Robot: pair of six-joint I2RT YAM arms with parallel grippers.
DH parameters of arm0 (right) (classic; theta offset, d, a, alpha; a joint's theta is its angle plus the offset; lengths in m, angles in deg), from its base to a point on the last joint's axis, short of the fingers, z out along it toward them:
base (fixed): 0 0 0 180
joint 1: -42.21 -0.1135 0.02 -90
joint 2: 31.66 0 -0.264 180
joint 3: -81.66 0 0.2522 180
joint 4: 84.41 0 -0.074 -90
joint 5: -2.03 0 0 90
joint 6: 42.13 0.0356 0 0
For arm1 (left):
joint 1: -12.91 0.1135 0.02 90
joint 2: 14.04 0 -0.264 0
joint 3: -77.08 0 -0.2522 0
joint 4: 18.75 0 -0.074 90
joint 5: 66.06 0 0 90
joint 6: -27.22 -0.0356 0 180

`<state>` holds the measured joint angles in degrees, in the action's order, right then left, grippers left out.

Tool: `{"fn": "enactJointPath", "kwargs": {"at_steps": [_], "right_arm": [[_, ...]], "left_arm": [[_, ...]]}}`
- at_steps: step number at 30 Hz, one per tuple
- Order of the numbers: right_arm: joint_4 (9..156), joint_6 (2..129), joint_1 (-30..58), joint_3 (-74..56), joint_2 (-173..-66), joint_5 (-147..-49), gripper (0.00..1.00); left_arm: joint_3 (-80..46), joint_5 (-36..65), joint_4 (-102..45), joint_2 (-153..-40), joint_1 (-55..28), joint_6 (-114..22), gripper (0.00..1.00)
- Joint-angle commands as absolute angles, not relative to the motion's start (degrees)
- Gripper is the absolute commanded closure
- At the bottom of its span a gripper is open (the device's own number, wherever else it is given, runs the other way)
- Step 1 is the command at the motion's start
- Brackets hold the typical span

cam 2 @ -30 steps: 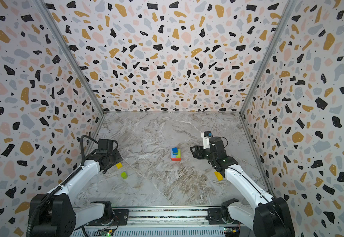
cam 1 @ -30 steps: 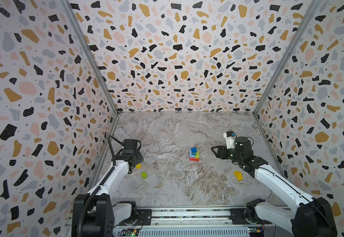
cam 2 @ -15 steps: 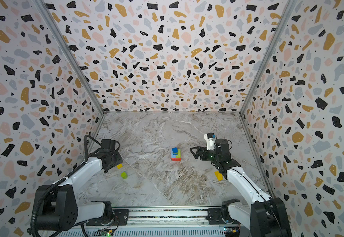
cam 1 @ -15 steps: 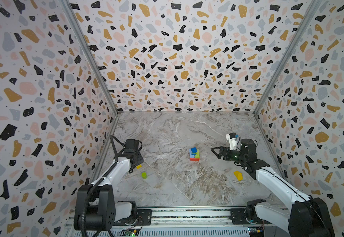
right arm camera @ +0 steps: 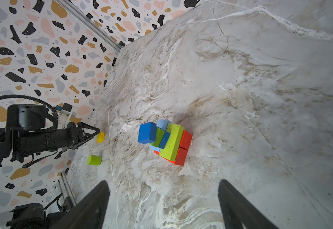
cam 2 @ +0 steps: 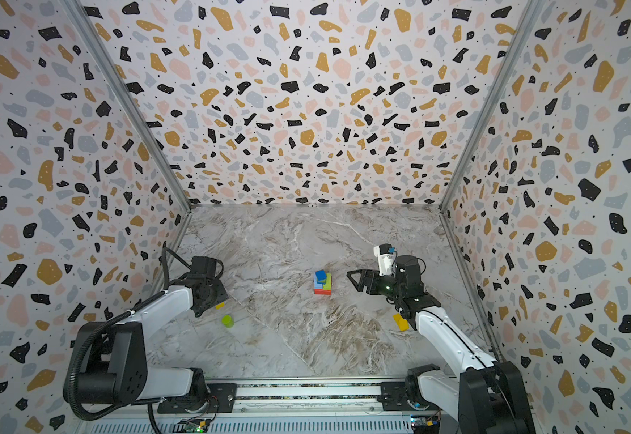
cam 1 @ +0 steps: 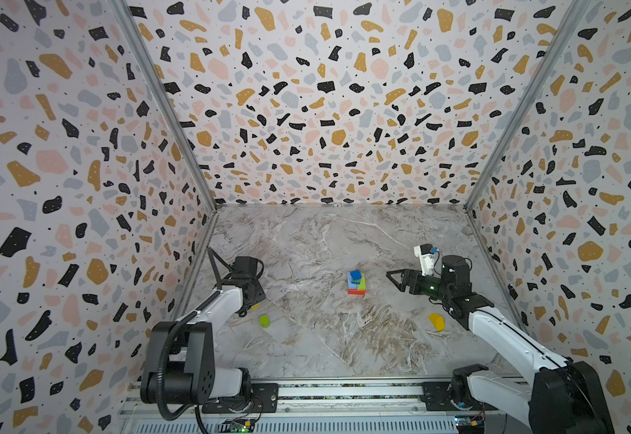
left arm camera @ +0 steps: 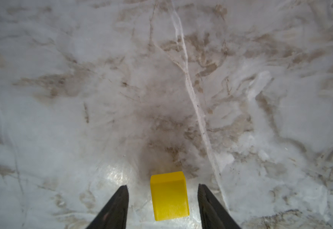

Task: Build the wood block tower
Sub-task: 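Lower the left gripper onto the yellow cube and close on it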

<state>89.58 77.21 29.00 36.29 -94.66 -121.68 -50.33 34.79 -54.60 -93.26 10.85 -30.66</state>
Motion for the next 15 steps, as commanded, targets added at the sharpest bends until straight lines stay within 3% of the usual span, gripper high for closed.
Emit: {"fn": "enactJointPath", "kwargs": {"at_steps": [1, 15], "right_arm": [[90.8, 77.4, 29.2, 36.6, -94.4, -122.3, 0.13], [91.1, 77.4, 29.3, 36.9, -94.6, -122.3, 0.13]], "left_arm": [[-51.2, 35.7, -52.6, -94.1, 10.5, -31.4, 0.43], [-50.2, 36.9, -52.3, -97.7, 10.3, -31.7, 0.49]]}}
